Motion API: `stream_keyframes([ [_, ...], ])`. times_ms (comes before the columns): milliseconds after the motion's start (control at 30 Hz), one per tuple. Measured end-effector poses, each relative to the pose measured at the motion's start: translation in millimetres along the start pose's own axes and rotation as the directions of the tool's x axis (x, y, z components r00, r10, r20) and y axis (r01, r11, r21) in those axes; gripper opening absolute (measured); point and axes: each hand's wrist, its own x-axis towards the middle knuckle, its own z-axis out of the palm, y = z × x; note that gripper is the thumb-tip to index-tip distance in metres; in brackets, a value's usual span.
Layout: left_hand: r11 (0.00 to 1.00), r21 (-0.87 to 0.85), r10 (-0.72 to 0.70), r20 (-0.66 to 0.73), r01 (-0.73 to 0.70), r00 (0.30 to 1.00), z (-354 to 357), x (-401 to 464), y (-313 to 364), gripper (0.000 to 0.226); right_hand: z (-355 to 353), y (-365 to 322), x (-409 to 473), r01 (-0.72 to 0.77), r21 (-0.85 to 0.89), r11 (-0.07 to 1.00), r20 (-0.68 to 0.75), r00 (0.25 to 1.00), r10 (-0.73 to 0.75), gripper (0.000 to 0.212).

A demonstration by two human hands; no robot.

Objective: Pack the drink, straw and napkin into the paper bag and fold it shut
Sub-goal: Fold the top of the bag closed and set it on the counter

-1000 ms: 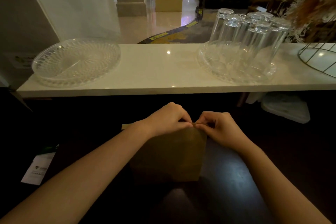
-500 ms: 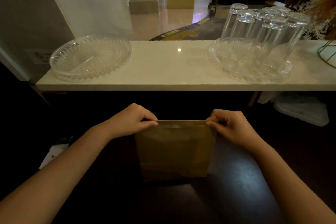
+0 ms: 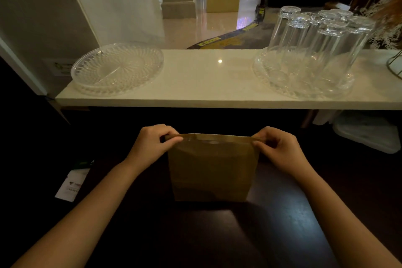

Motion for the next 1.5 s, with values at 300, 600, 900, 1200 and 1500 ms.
stream_keyframes([
  [300, 0.964, -0.217, -0.186, -0.149, 0.151, 0.971, 15.5, -25.0, -21.4, 0.021, 12.4, 12.2, -15.4, -0.141, 0.108, 0.984, 0.008, 0.990, 0.141, 0.026],
  [600, 0.881, -0.164, -0.425, 0.131, 0.443, 0.895, 58.7, -65.4, -45.6, 0.063, 32.3, 30.5, -47.9, -0.342, -0.017, 0.939, 0.161, 0.926, 0.340, 0.049],
  [900, 0.811, -0.305, -0.483, 0.133, 0.499, 0.866, 72.5, -70.0, -49.8, 0.070, 38.0, 31.3, -48.8, -0.354, 0.041, 0.934, 0.091, 0.932, 0.350, 0.059],
  [1200, 0.839, -0.370, -0.411, 0.051, 0.399, 0.910, 40.8, -37.6, -38.0, 0.073, 20.9, 8.3, -18.3, -0.304, 0.056, 0.951, 0.072, 0.951, 0.300, 0.051],
  [1500, 0.924, -0.328, -0.231, -0.066, 0.198, 0.971, -54.4, 51.4, 16.8, 0.073, -42.3, -65.2, 65.1, -0.149, 0.155, 0.977, -0.001, 0.989, 0.151, 0.047],
])
